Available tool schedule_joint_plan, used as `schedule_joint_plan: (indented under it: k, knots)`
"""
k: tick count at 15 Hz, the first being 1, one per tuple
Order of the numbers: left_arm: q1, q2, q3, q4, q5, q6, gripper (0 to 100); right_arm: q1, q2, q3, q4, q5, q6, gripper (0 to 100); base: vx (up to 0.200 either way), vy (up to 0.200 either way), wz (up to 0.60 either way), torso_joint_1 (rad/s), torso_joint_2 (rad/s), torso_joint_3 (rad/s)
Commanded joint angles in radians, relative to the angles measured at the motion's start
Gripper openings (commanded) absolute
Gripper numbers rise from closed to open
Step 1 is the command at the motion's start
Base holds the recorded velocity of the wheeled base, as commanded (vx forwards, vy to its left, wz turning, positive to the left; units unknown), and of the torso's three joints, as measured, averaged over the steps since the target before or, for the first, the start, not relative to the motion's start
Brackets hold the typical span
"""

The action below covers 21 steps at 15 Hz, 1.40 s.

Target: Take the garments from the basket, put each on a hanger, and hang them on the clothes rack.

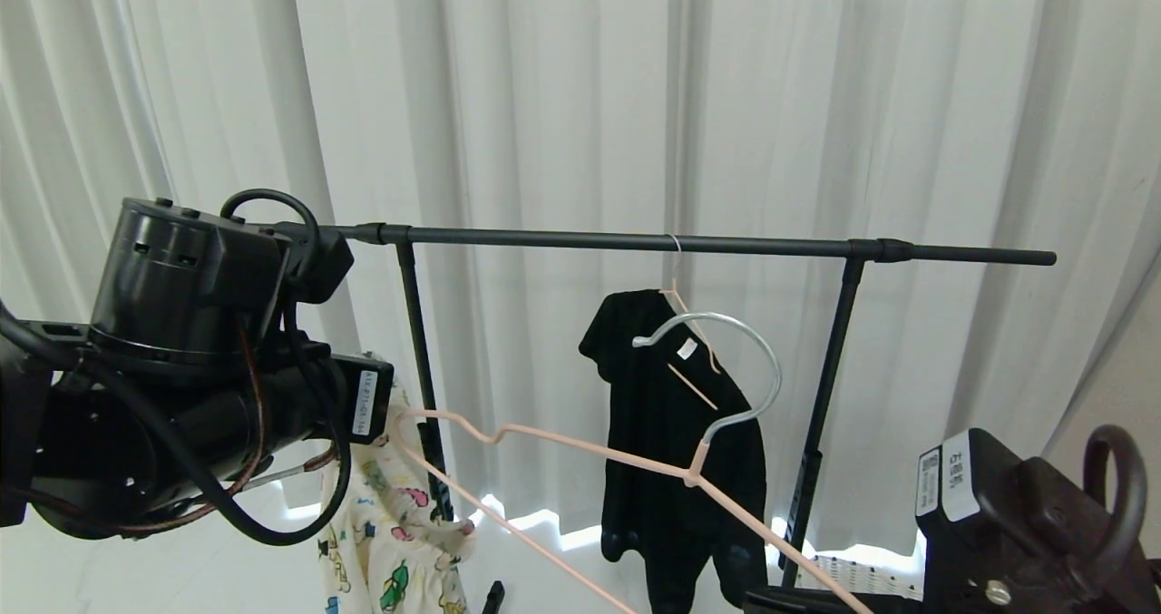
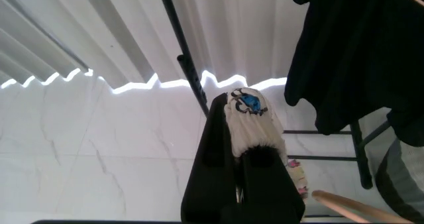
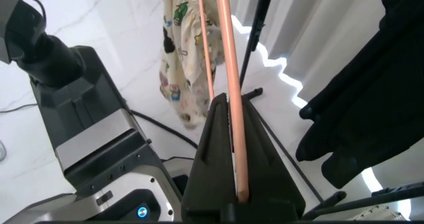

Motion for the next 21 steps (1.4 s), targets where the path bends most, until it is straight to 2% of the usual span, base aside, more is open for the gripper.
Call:
schedule_joint_plan:
  k: [1, 11, 16, 21]
  knots:
    - [0.000, 0.003, 0.000, 0.000, 0.001, -0.002, 0, 0.002, 0.001, 0.000, -0.001, 0.002, 0.000, 0, 0.000, 0.000, 0.00, 0.000, 0.00, 0.000]
    - [-0.038, -0.001, 0.000, 0.000, 0.001, -0.012, 0, 0.019, 0.100, -0.023, -0.030, -0.003, 0.003, 0, 0.000, 0.000, 0.00, 0.000, 0.00, 0.000]
    - [-0.060, -0.008, -0.002, 0.000, 0.049, -0.022, 0, -0.044, 0.170, -0.034, -0.105, -0.011, 0.003, 0, 0.000, 0.000, 0.00, 0.000, 0.00, 0.000]
    - [-0.143, -0.018, -0.005, -0.001, 0.058, -0.090, 0, -0.044, 0.274, -0.109, -0.111, -0.012, 0.030, 0, 0.000, 0.000, 0.00, 0.000, 0.00, 0.000]
